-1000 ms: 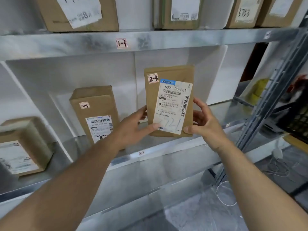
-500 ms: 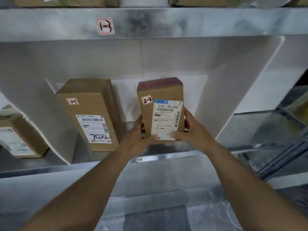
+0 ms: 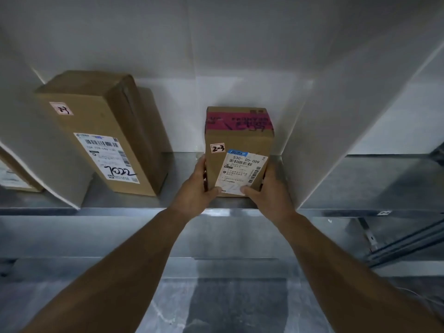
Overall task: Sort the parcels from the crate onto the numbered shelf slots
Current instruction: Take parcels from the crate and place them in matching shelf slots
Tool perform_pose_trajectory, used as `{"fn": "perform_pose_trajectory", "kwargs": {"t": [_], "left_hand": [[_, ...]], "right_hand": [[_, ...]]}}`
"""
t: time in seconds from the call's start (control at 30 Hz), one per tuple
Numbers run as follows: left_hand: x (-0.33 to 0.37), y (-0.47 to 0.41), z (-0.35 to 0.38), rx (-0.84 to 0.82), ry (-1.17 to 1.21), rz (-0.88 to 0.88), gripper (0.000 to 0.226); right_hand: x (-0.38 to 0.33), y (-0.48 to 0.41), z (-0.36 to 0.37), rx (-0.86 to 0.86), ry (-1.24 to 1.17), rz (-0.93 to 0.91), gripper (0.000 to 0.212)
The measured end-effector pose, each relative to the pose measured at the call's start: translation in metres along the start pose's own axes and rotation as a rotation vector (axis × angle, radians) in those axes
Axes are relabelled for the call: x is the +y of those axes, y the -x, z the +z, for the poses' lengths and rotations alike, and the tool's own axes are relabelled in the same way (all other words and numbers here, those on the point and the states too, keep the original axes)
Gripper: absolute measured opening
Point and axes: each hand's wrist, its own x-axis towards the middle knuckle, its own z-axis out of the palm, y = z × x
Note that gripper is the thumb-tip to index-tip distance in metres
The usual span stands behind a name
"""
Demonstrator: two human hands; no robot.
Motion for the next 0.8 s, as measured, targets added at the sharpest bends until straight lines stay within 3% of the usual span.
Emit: {"fn": "perform_pose_trajectory", "kwargs": {"t": [0.2,0.3,0.47,0.57,0.8], "left_hand": [[0.007,0.011,-0.006,-0.011,0.038,-0.035,0.093],[0.011,0.024,-0.010,0.056,0.006,-0.003,0.073],[0.008,0.065,-0.007,0.188,-0.082,-0.022,0.087],[-0.001,0.100,0.002,0.283,-0.164,-0.076,0.082],[-0.034,0.170,-0.013,0.457,-0.373,-0.185,0.076]], "right_hand": [[0.001,0.000,-0.005,-0.019,0.067,0.014,0.083],[-0.001,0.015,-0.012,0.030,0.150,0.017,0.090],[0.001,0.067,-0.003,0.152,0.228,-0.074,0.070],[-0.005,0.092,0.010,0.069,0.303,-0.165,0.055],[-0.039,0.106,0.037,-0.128,0.373,-0.364,0.052]]}}
